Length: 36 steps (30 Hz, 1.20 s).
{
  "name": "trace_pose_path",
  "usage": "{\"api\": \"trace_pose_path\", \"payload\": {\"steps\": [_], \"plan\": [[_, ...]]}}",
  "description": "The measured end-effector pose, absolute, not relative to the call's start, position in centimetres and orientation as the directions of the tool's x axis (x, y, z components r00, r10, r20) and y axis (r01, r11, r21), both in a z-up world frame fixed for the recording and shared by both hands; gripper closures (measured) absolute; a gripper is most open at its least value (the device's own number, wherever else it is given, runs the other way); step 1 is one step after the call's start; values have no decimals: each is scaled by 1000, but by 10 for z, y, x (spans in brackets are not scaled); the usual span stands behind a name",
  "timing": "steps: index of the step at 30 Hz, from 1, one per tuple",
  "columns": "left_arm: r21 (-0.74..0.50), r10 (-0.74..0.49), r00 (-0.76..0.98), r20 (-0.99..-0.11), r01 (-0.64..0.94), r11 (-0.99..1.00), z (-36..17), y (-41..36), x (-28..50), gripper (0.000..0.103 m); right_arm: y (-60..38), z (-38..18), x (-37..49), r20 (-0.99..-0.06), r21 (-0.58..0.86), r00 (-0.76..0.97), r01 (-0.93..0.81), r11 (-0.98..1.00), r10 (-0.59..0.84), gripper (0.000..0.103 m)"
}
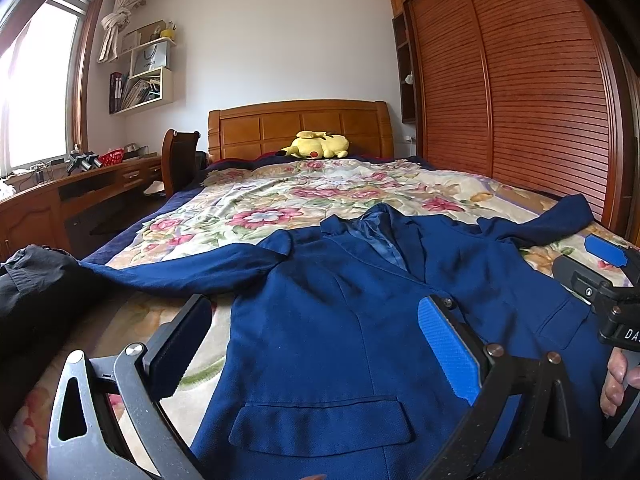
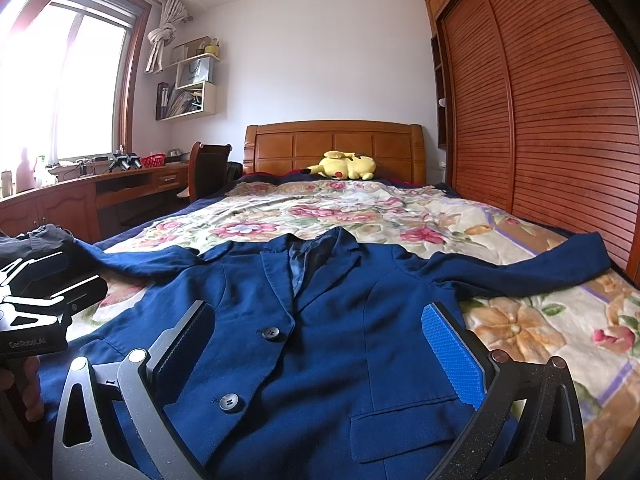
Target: Fold large clothes
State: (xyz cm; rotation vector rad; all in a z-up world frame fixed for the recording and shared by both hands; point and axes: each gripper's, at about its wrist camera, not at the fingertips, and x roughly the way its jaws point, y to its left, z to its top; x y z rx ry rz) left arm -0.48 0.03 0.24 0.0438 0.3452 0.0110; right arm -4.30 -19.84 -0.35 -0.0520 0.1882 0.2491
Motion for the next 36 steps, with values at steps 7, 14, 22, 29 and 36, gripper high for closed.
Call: {"api": "trace_pose_path", "payload": {"steps": [7, 14, 22, 29, 36], "plan": [[44, 17, 943, -333, -2, 999, 4, -2, -3, 0, -199, -4, -43, -192, -28, 952, -250, 968, 241, 0], [43, 16, 944, -331, -2, 999, 5, -2, -3, 0, -200, -4, -43, -191, -22, 952, -248, 968, 240, 0], [42, 16, 944, -329, -2, 999, 5, -1, -4, 0, -201, -4, -44, -189, -19, 952, -247, 969, 239, 0], [41, 15, 944, -328, -2, 999, 5, -1, -5, 0, -201, -4, -44, -188, -18, 953, -246, 969, 239, 0], [41, 15, 945, -327, -2, 999, 4, 0, -5, 0, -201, -4, -44, -187, -18, 953, -246, 969, 239, 0]]}}
